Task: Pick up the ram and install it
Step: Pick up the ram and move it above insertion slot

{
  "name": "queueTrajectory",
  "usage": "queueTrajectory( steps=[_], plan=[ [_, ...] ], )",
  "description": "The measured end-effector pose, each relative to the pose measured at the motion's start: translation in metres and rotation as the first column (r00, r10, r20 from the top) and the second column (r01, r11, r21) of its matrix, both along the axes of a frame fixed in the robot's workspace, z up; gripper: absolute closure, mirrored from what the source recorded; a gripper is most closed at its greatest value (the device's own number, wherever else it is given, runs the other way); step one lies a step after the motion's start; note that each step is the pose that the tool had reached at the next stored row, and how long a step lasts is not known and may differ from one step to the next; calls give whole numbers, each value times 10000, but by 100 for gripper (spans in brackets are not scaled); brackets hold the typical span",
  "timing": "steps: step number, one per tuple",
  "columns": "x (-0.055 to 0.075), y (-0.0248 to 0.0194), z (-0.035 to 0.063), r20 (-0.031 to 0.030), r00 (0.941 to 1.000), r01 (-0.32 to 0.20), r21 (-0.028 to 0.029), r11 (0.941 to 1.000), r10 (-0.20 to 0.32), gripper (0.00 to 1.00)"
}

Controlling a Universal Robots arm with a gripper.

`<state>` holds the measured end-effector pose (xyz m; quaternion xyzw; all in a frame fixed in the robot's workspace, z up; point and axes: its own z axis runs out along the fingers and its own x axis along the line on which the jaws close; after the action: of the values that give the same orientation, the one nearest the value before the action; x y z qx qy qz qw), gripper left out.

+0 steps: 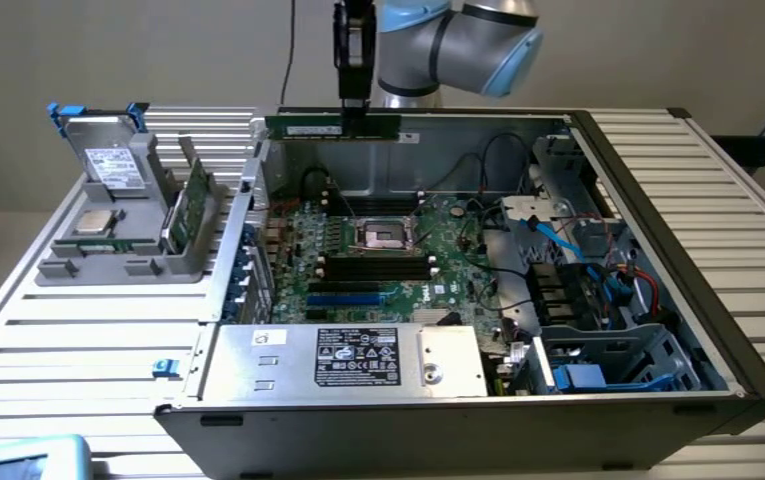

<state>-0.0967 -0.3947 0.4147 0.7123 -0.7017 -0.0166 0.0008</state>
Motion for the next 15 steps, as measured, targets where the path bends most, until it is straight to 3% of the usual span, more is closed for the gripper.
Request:
queueTrajectory(
  steps=[6, 8, 11, 12, 15],
  plan=[
    [274, 2, -3, 1, 10000, 0, -25, 10000, 0, 87],
    [353, 13, -6, 0, 10000, -3, -95, 10000, 3, 87],
    [426, 59, -16, 3, 10000, -1, -273, 9996, 1, 87],
    [443, 79, -20, 4, 10000, -1, -308, 9995, 1, 87],
    [487, 148, -35, 9, 10000, -1, -344, 9994, 1, 87]
  ],
)
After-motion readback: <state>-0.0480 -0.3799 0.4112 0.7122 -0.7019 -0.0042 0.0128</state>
